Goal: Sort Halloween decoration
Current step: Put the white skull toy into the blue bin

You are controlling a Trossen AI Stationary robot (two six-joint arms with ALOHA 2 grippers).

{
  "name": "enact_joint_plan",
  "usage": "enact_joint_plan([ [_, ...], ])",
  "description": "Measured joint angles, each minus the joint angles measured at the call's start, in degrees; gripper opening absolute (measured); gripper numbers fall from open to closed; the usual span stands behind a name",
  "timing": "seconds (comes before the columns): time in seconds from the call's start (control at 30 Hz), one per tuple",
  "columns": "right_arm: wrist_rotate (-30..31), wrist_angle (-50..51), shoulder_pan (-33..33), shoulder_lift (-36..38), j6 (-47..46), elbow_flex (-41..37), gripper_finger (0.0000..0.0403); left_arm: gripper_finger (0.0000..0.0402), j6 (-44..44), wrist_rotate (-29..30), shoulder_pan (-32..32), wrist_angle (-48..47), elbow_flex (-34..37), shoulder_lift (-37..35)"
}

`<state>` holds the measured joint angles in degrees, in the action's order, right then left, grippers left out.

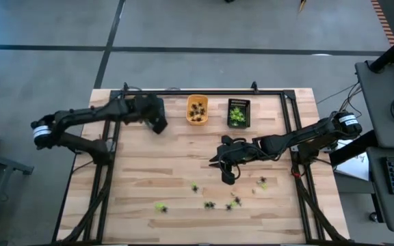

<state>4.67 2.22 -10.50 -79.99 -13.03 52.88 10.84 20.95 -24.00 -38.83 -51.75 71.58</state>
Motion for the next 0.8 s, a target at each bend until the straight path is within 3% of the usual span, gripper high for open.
enact_joint_plan([
  [0.13, 0.00, 0.00, 0.00, 0.00, -0.90, -0.02, 0.0070, 0.0006, -2.74, -6.42, -8.50, 0.21, 0.03, 2.16],
  [0.3, -0.01, 0.02, 0.00, 0.00, -1.58, -0.02, 0.0070, 0.0006, -5.19, -7.01, -14.43, 0.45, 0.03, 5.80],
  [0.8, -0.04, 0.04, 0.00, -0.02, -2.48, -0.02, 0.0070, 0.0012, -12.74, -10.30, -16.90, 4.22, -2.42, 19.10],
])
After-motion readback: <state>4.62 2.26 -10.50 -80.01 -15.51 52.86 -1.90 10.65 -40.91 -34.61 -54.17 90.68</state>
